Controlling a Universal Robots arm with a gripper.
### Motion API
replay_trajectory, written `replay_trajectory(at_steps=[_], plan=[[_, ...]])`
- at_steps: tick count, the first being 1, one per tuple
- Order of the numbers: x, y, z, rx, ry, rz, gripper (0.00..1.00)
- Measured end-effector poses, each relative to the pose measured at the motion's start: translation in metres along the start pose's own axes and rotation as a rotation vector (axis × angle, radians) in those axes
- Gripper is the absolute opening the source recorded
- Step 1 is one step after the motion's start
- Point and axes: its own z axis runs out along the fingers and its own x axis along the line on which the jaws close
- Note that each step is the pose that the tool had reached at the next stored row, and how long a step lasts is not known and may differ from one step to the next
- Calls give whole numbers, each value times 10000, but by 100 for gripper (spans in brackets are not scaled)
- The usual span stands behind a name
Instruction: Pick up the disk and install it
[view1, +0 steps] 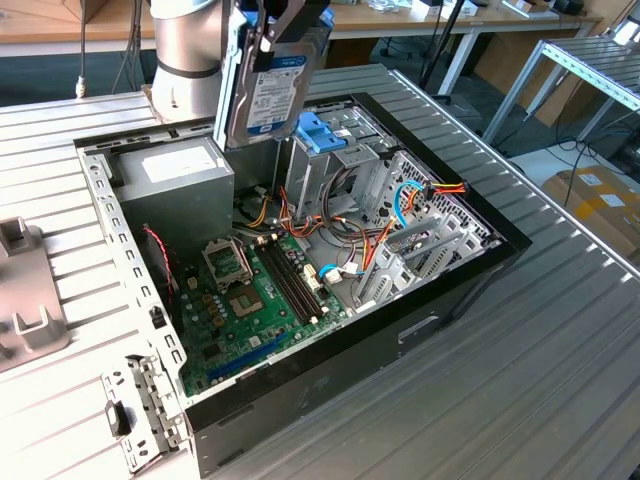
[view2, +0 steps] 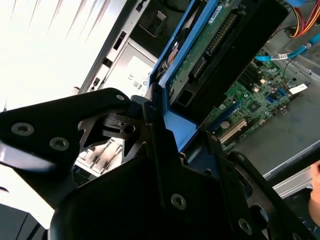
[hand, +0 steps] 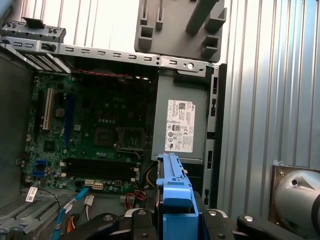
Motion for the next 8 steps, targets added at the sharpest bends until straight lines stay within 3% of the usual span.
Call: replay_trajectory(at_steps=[8], plan=[[67,4,-5,0,0,0,37]])
